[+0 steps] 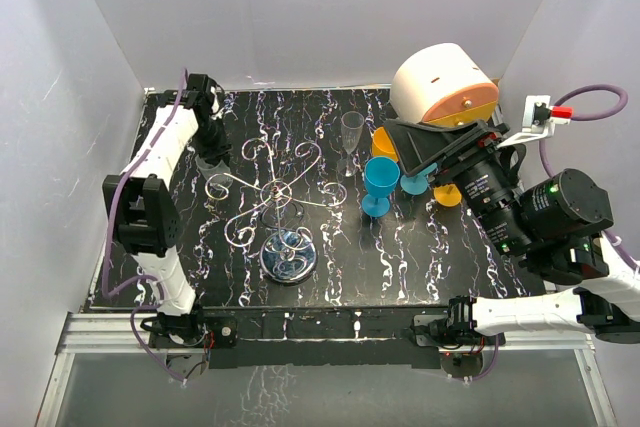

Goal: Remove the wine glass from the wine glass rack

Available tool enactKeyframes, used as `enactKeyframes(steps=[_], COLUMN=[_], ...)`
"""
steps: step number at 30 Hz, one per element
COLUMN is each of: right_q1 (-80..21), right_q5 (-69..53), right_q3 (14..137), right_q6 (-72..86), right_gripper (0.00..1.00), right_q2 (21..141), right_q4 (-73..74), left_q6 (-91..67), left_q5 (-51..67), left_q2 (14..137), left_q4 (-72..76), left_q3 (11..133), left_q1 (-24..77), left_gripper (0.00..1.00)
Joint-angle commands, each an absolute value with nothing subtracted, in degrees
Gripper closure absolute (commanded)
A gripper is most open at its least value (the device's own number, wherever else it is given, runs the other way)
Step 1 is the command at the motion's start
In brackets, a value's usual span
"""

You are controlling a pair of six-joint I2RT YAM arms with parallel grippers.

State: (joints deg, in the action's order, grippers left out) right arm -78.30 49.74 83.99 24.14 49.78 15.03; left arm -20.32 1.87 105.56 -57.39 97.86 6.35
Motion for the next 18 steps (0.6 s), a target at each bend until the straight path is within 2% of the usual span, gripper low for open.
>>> enactKeyframes(steps=[1, 18], right_q1=[-78.3, -78.2], right_q5=[49.3, 50.1], right_q3=[84.8, 84.0], right_q6=[24.1, 23.6], right_gripper=[0.02, 0.02], right_q2=[50.3, 50.5], right_q4=[14.3, 13.8], left_q6=[-19.1, -17.9], left_q5=[3.3, 0.9], left_q2=[106.1, 111.0], left_q4=[-56.2, -50.4], left_q3=[99.1, 94.9], left_q1=[6.2, 6.2], left_gripper=[1.00, 1.00])
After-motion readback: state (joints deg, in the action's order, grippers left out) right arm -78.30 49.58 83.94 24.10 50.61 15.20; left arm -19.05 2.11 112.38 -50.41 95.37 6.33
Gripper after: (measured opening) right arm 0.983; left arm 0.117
